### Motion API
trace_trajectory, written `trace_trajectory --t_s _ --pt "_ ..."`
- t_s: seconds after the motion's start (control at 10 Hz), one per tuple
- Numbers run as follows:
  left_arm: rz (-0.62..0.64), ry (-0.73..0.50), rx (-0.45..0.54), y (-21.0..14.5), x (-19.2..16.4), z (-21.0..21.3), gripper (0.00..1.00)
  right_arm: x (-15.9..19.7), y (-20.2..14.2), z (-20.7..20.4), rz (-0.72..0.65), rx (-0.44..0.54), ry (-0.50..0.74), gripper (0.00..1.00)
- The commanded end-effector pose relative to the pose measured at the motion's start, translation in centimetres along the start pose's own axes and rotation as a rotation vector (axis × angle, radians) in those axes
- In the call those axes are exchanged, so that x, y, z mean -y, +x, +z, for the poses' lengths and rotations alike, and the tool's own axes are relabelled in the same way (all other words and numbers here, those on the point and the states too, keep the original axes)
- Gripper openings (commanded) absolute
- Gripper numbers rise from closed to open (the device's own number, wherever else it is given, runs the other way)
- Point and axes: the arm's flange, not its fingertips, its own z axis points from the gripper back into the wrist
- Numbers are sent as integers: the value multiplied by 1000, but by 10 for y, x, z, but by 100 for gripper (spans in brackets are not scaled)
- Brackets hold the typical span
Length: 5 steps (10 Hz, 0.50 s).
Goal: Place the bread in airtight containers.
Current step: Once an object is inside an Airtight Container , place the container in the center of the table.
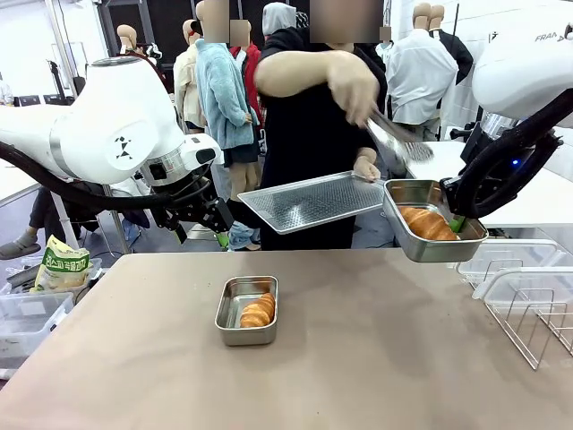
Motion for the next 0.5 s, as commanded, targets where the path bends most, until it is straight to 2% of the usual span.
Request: trace_trajectory --t_s 0.0,0.4 --pt "9 1 0 1 -1 0 100 0 0 2 -5 5 4 0" --pt "9 1 0 1 -1 0 100 0 0 2 -5 5 4 0"
